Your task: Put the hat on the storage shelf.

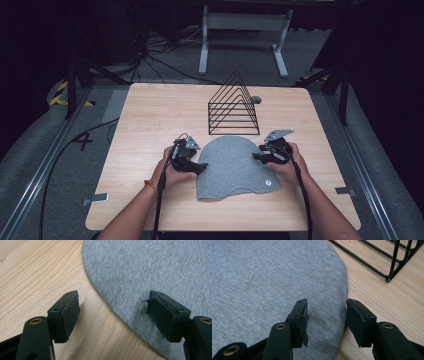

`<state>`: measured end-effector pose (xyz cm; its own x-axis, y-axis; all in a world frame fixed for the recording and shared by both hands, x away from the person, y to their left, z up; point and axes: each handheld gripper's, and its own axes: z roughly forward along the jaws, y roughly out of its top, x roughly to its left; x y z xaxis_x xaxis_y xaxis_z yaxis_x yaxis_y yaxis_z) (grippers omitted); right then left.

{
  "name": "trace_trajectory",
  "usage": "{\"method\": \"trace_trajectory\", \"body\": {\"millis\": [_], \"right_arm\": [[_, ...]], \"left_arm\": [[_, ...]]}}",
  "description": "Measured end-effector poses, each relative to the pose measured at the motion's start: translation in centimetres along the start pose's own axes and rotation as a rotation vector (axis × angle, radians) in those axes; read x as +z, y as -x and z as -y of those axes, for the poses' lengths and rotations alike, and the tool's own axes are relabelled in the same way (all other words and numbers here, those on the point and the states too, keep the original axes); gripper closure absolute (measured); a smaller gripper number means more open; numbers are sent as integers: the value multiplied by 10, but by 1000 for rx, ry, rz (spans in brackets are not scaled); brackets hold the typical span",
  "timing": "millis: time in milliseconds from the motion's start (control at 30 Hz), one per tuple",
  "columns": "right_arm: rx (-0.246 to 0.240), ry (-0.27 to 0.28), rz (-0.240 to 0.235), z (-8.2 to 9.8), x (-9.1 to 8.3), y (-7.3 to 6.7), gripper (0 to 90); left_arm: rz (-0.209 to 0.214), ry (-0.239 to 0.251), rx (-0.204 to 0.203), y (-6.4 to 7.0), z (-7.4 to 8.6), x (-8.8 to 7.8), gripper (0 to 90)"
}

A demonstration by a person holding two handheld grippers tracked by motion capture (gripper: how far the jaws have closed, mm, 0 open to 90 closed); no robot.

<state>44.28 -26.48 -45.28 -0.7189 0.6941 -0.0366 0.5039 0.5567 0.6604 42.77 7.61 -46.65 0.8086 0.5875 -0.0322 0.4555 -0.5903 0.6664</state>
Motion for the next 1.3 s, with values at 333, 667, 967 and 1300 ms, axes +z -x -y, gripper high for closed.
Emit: {"method": "trace_trajectory", "body": {"millis": [333, 667, 967, 1300], "right_arm": [[4, -25, -47, 15, -16, -19, 623], [77, -9, 12, 13, -11, -12, 412], [40, -10, -19, 11, -10, -17, 631], [52, 2, -77, 12, -11, -20, 839]], "left_arm": [[49, -13, 30, 4, -3, 0, 329], [51, 11, 8, -4, -16, 10, 276], [58, 5, 40, 2, -15, 10, 430], [123, 6, 39, 2, -14, 8, 805]]}}
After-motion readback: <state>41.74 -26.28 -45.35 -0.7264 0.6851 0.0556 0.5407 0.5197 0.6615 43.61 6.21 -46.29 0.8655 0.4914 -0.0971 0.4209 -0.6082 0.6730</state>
